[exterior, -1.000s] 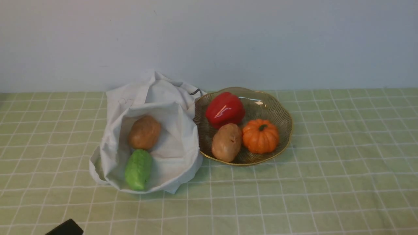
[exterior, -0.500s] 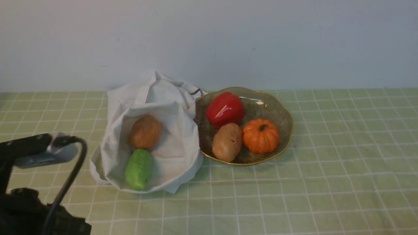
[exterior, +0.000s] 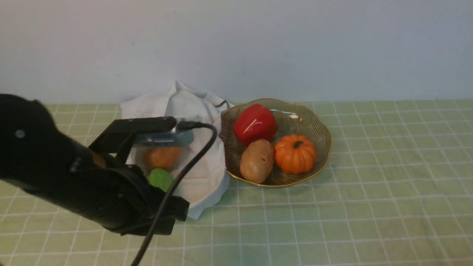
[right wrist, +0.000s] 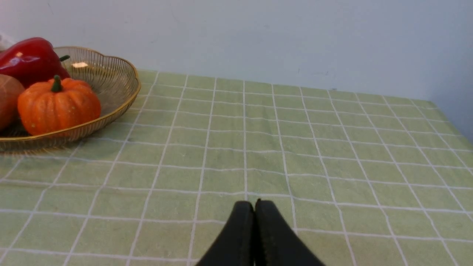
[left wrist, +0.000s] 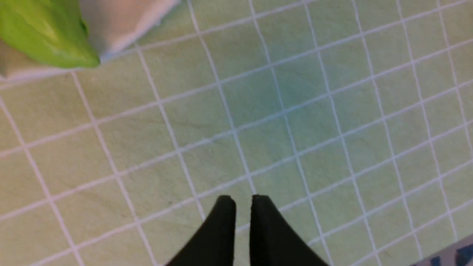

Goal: Take vegetables from bag on green coffee tablecloth place on plate.
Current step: 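Reach into the cloth bag and grasp the green cucumber with the left gripper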

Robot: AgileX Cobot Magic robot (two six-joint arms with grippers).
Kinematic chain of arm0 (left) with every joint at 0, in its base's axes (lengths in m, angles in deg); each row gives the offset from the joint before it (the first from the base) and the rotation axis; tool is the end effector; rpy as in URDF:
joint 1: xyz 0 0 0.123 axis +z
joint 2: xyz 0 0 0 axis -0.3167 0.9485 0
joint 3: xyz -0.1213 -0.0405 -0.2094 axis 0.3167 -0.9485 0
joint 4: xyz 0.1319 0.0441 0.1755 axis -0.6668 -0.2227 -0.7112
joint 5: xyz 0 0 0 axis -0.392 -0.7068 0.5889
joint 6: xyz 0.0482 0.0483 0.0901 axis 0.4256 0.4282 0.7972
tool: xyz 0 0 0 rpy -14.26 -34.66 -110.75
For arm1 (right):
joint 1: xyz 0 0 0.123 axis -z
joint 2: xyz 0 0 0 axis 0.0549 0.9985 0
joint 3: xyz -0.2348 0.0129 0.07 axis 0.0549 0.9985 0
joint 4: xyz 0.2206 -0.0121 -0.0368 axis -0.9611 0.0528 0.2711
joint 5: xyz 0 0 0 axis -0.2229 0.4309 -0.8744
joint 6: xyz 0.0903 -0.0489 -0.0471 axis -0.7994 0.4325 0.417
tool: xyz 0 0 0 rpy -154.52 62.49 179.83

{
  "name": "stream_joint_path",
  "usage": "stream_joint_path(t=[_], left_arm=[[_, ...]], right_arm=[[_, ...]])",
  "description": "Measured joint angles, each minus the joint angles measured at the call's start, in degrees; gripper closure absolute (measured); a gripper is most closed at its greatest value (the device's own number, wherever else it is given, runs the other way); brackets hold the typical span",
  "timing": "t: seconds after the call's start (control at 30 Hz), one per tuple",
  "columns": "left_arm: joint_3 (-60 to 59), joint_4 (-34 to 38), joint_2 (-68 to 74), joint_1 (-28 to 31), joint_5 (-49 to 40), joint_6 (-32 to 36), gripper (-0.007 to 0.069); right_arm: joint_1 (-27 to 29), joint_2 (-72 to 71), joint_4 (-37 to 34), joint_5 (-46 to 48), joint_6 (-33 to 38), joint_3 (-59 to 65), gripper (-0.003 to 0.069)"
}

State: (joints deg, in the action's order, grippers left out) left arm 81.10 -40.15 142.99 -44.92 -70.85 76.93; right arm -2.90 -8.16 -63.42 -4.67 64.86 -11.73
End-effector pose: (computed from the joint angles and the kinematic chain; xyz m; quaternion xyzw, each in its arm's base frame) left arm 0.2023 -0.1293 0.2256 0.1053 0.9686 -0.1759 0.1407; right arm 0.0859 -0.0017 0.1675 -0.0303 0.8004 -0.0324 0.5979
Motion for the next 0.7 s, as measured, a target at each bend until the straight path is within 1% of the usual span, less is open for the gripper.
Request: stream_joint_path(t=[0.1,0.13,0.17,0.2,0.23,0.27,0.3,0.37,0.4,0.5,0.63,0.7], left_arm=[[3.8,-9.0,4.7,-3.1,-0.2,-7.0,0.0463],[4.0,-9.6,5.3,-3.3,-0.2,-7.4,0.0456],[5.6,-14.5,7.5,-3.7,-0.2,-10.7,0.0399],[6.2,-17.7,8.6,-3.8,-0.1,-12.2,0.0369],[7.0,-21.4,10.5,-3.9,0.1,-14.5,0.0317],[7.1,-22.1,10.8,-3.9,0.3,-14.8,0.0310],[7.4,-25.3,12.0,-3.9,0.8,-16.3,0.0282],[7.7,-34.1,16.0,-3.9,3.3,-20.4,0.0193],[7.7,-35.1,16.5,-3.9,3.5,-21.0,0.0186],[7.8,-40.7,20.7,-3.9,5.8,-25.9,0.0151],[7.8,-43.0,24.1,-3.9,7.6,-29.0,0.0145],[7.8,-43.3,25.6,-3.9,8.4,-29.4,0.0145]], right_arm=[[0.0,0.0,0.0,0.0,0.0,0.0,0.0674],[0.0,0.0,0.0,0.0,0.0,0.0,0.0674],[0.0,0.0,0.0,0.0,0.0,0.0,0.0674],[0.0,0.0,0.0,0.0,0.0,0.0,0.0674],[0.0,0.0,0.0,0.0,0.0,0.0,0.0674],[0.0,0.0,0.0,0.0,0.0,0.0,0.0674],[0.0,0.0,0.0,0.0,0.0,0.0,0.0674],[0.0,0.0,0.0,0.0,0.0,0.0,0.0674],[0.0,0.0,0.0,0.0,0.0,0.0,0.0674],[0.0,0.0,0.0,0.0,0.0,0.0,0.0674],[0.0,0.0,0.0,0.0,0.0,0.0,0.0674],[0.0,0.0,0.0,0.0,0.0,0.0,0.0674]])
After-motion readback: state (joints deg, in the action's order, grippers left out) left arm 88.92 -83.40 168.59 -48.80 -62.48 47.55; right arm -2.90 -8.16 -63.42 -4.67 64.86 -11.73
